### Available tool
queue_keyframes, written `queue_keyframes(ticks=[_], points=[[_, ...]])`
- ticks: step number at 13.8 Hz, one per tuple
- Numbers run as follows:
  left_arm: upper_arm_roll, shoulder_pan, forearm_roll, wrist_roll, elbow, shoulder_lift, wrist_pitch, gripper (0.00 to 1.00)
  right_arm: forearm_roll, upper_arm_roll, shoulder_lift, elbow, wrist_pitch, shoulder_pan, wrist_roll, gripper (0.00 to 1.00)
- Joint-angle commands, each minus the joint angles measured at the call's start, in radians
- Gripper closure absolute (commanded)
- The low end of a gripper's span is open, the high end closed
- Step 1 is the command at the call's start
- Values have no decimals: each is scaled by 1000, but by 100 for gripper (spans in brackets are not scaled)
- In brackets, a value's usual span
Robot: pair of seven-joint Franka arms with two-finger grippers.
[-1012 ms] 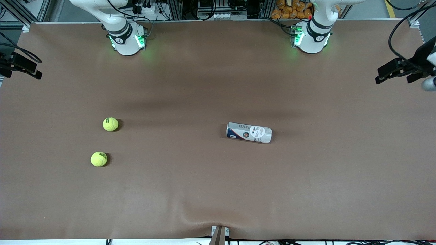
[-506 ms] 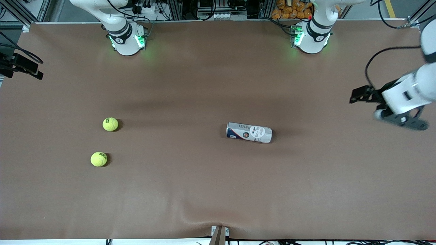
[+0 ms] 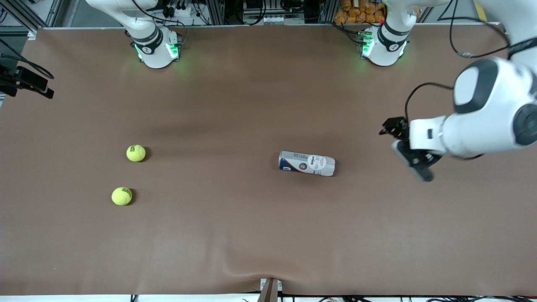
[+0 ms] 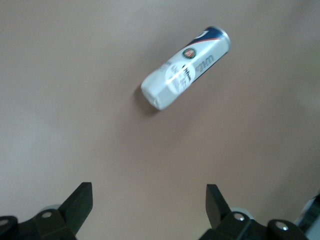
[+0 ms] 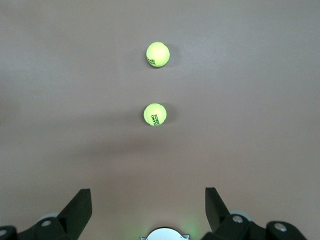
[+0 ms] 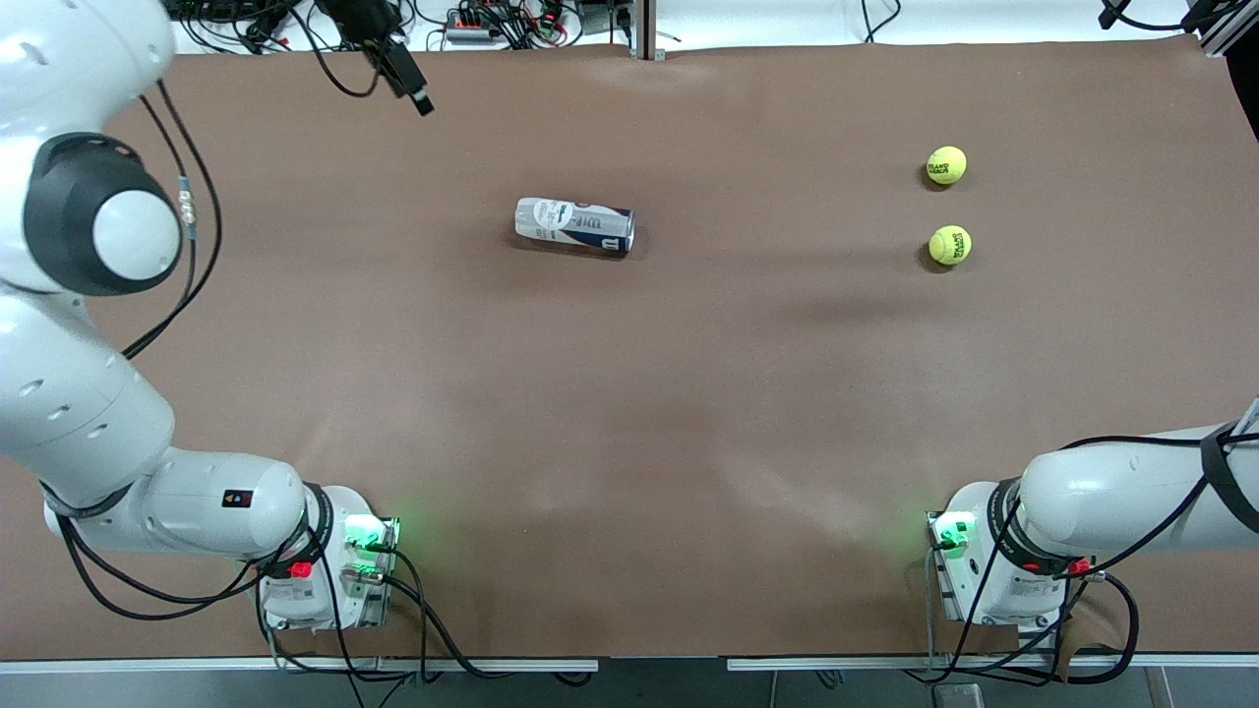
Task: Insert tennis ball vertically with right arm
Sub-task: 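Reach the left gripper down to the white Wilson can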
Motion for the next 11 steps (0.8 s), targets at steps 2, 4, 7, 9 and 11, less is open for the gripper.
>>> queue_keyframes(ticks=[2,4,7,9,11], points=[[-3,-87,88,209,13,27,102,0,-6,-2,-3,-10,24,18,4,0],[-5,-170,217,212,8,32,154,0,-6,-2,2,-10,22,30,4,0],[-28,-200,231,270,-7,73,221,0,-1,-2,28,-19,10,30,-5,0],[-29,-207,238,270,-27,99,229,0,5,-2,66,-45,19,26,-17,0],[-29,-229,291,270,-49,110,267,0,6,-2,115,-63,24,30,-17,0]])
